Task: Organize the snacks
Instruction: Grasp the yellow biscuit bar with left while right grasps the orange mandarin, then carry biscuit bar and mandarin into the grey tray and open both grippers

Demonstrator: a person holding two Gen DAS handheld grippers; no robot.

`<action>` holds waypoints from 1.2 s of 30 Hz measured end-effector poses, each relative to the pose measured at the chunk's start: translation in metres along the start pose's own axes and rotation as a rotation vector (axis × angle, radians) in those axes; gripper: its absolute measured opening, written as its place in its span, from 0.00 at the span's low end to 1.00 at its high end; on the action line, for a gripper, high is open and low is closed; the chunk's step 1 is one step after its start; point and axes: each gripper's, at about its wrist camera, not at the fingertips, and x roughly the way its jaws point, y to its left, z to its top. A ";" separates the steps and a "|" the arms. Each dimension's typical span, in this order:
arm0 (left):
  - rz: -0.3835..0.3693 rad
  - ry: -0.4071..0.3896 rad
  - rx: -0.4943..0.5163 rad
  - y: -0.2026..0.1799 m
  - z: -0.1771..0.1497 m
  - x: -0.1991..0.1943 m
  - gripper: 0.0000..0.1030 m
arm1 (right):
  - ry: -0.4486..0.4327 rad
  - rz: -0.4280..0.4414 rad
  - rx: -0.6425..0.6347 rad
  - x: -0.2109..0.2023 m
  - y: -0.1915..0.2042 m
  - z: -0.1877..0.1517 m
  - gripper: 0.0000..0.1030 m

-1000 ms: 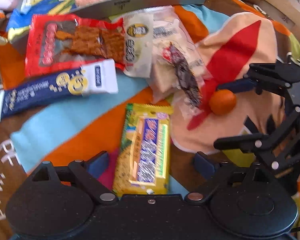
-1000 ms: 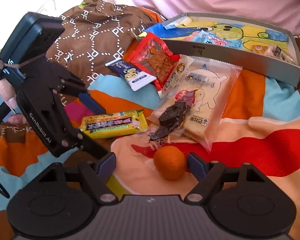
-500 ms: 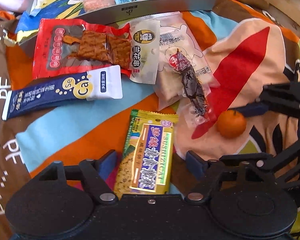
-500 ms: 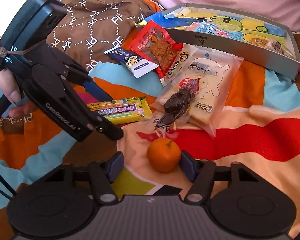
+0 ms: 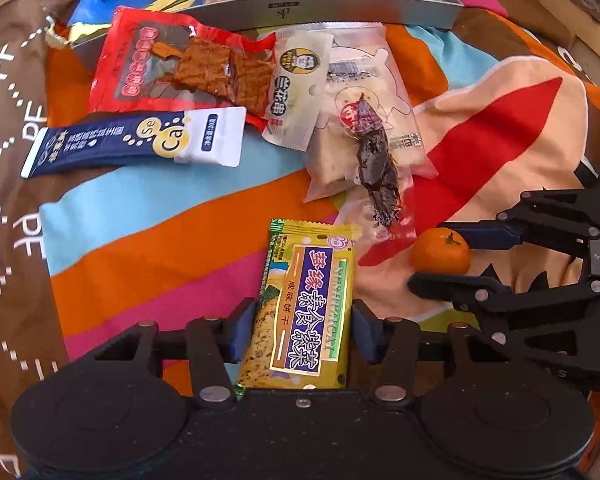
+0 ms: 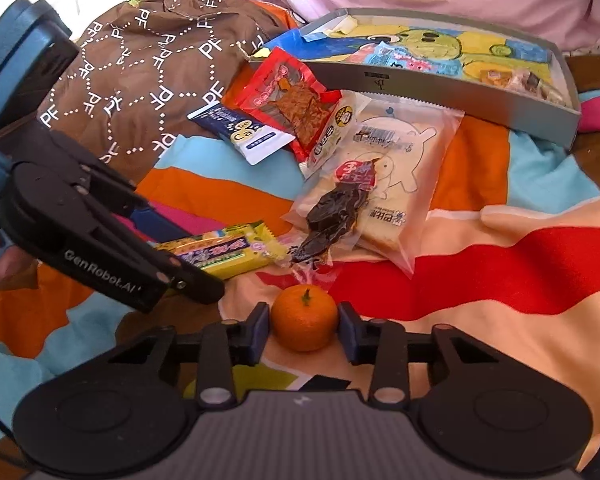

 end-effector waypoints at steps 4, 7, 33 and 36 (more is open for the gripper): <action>0.011 -0.027 -0.021 0.001 -0.004 -0.002 0.51 | -0.016 -0.024 -0.046 0.002 0.007 -0.001 0.38; 0.022 -0.053 -0.046 0.001 -0.009 -0.004 0.50 | -0.031 -0.040 -0.086 0.001 0.012 -0.001 0.38; 0.200 -0.282 0.036 -0.029 -0.043 -0.034 0.48 | -0.180 -0.253 -0.454 -0.005 0.055 -0.014 0.38; 0.206 -0.309 -0.010 -0.025 -0.040 -0.038 0.48 | -0.213 -0.283 -0.454 -0.007 0.054 -0.013 0.38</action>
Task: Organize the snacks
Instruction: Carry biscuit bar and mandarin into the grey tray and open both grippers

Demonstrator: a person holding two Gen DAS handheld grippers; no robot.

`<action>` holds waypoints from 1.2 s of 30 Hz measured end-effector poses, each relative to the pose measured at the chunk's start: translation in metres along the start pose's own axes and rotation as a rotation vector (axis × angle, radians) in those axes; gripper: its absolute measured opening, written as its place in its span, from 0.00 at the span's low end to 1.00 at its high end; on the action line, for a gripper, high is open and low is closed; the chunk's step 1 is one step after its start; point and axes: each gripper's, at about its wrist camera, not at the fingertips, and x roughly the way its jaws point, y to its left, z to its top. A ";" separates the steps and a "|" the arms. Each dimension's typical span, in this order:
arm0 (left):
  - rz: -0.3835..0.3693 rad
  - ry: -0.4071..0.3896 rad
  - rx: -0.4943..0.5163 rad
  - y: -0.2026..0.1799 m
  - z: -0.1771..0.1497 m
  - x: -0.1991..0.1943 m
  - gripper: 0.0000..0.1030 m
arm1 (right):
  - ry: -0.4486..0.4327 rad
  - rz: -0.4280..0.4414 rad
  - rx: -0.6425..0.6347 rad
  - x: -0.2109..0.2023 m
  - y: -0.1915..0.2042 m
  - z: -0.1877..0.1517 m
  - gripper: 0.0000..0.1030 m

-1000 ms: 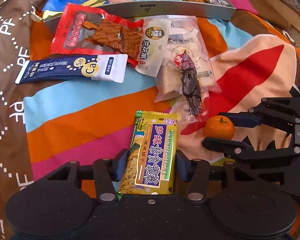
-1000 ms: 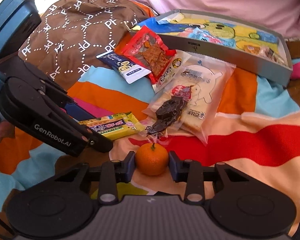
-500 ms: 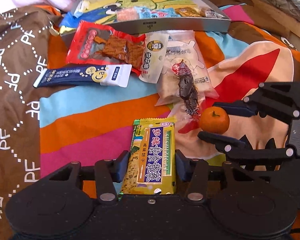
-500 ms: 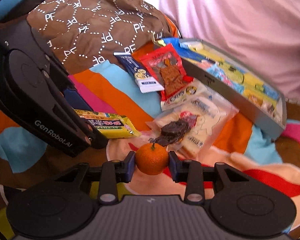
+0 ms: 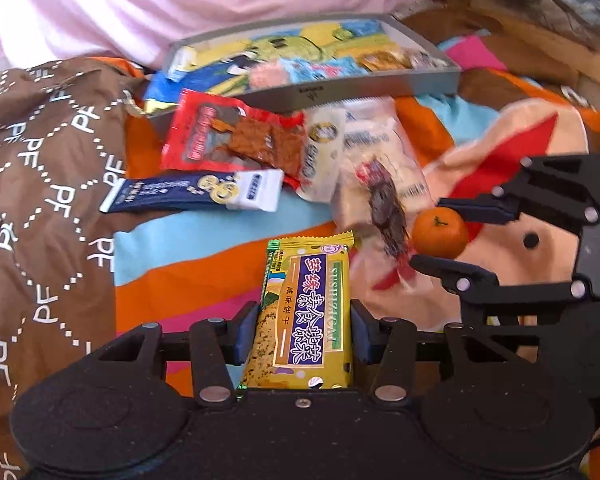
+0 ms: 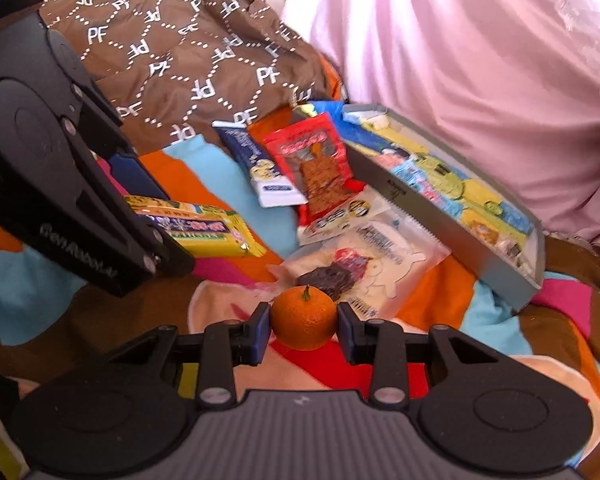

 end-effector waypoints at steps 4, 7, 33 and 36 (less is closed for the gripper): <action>0.018 -0.040 -0.052 0.008 0.009 -0.003 0.48 | -0.050 -0.054 -0.013 -0.002 -0.003 0.002 0.38; 0.026 -0.073 -0.067 0.012 0.021 -0.005 0.48 | -0.079 -0.092 -0.021 -0.003 -0.008 0.005 0.38; 0.082 -0.117 -0.029 0.008 0.230 0.040 0.48 | -0.370 -0.430 0.142 0.053 -0.096 0.037 0.38; 0.055 -0.132 -0.097 -0.001 0.245 0.059 0.48 | -0.353 -0.412 0.188 0.059 -0.105 0.040 0.38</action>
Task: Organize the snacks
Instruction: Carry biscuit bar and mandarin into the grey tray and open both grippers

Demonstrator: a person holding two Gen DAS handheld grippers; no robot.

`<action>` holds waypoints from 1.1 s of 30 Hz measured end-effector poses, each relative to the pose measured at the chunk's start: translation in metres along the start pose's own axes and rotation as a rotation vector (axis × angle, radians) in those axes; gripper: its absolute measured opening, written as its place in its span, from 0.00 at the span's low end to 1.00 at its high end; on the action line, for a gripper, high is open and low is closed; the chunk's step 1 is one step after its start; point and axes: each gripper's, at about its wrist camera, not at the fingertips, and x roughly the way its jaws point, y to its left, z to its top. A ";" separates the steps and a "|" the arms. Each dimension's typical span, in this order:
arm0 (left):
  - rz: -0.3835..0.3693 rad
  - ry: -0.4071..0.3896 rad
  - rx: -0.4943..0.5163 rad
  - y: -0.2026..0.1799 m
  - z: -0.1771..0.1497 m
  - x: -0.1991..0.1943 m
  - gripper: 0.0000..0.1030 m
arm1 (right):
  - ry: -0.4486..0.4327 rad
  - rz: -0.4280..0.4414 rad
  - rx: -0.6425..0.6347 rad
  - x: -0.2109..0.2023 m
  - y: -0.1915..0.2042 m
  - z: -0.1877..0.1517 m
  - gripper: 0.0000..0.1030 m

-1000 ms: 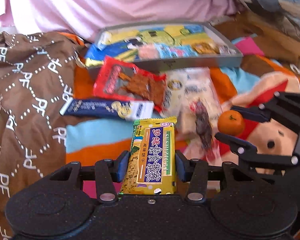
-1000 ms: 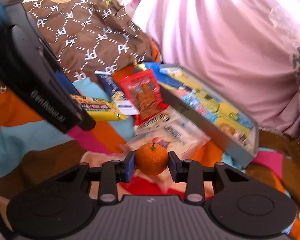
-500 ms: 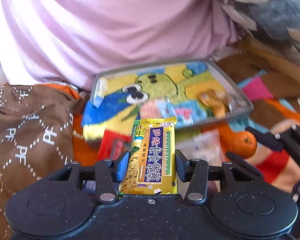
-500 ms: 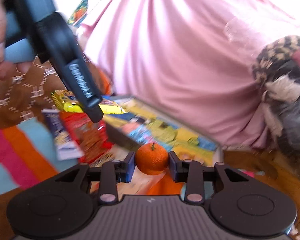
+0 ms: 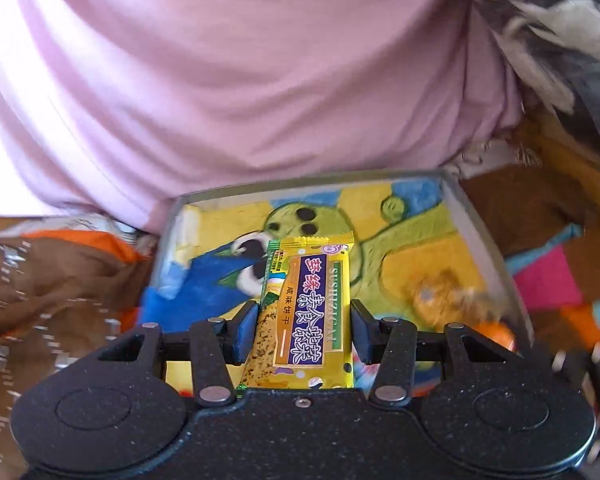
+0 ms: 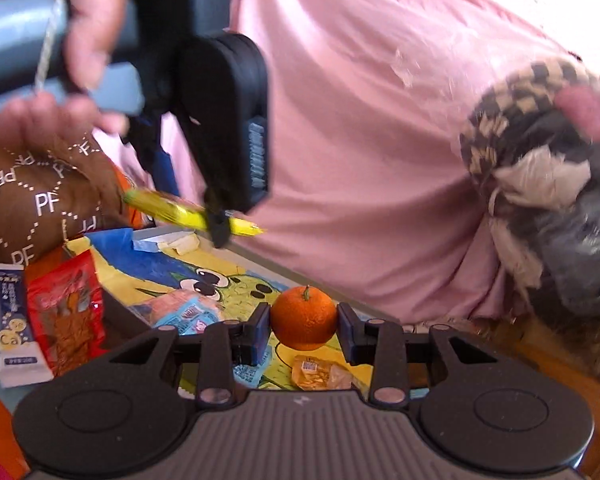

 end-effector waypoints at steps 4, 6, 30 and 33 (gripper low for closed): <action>-0.016 -0.037 -0.050 -0.006 0.004 0.032 0.49 | 0.032 0.005 0.023 0.009 -0.001 -0.005 0.38; -0.008 -0.041 -0.078 -0.004 0.001 0.045 0.49 | 0.057 0.023 0.064 0.015 -0.005 -0.008 0.38; -0.040 -0.011 -0.110 -0.001 -0.016 0.089 0.54 | 0.140 0.040 0.141 0.032 -0.015 -0.023 0.47; -0.040 -0.006 -0.119 0.000 -0.017 0.088 0.61 | 0.135 0.033 0.144 0.031 -0.015 -0.023 0.54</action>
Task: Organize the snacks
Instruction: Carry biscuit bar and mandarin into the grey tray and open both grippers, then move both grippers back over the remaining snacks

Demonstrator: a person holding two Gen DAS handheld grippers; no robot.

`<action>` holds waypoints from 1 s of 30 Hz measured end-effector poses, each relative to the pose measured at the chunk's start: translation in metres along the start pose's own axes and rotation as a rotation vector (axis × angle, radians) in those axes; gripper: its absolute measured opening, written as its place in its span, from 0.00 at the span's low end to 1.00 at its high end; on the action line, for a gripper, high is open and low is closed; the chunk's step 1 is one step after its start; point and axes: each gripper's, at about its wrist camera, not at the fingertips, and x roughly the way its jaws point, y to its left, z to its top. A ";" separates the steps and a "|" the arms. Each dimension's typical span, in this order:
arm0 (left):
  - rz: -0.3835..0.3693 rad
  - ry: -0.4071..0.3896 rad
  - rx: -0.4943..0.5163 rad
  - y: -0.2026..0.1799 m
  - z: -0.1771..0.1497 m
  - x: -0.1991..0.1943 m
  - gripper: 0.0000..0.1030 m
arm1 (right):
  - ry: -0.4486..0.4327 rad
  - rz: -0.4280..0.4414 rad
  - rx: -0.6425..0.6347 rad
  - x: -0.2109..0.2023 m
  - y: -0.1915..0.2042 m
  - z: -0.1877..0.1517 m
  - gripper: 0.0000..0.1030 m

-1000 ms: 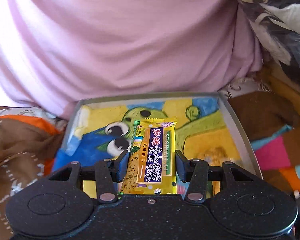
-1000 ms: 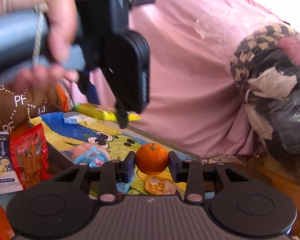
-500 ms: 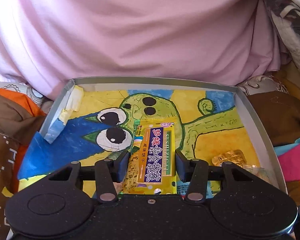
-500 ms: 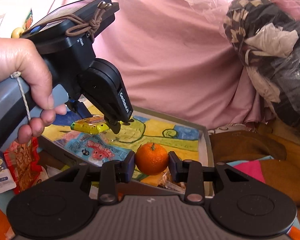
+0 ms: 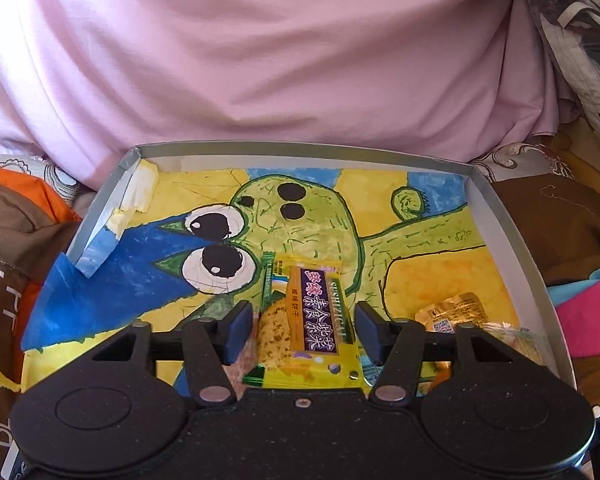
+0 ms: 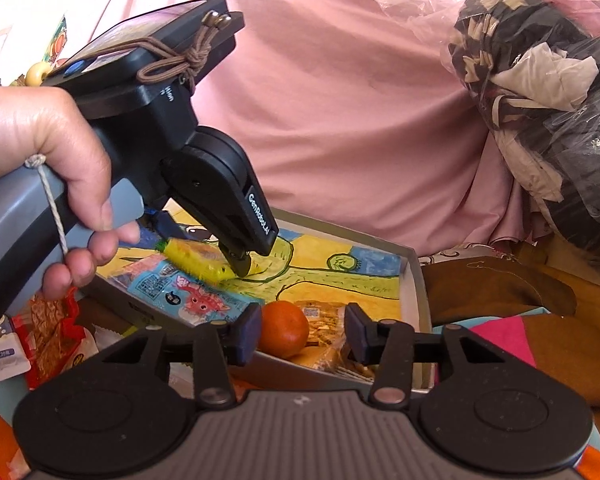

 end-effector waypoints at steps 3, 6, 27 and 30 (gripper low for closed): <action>0.000 -0.019 -0.013 0.003 0.000 -0.008 0.71 | -0.008 -0.003 0.009 -0.001 -0.001 0.001 0.63; 0.002 -0.036 -0.021 0.009 0.001 -0.020 0.82 | -0.028 -0.011 0.017 -0.004 -0.001 0.003 0.73; 0.099 -0.174 -0.161 0.075 -0.036 -0.159 0.99 | -0.245 -0.067 0.009 -0.070 0.013 0.035 1.00; 0.137 -0.162 -0.151 0.079 -0.046 -0.172 0.99 | -0.272 -0.079 0.018 -0.084 0.015 0.037 1.00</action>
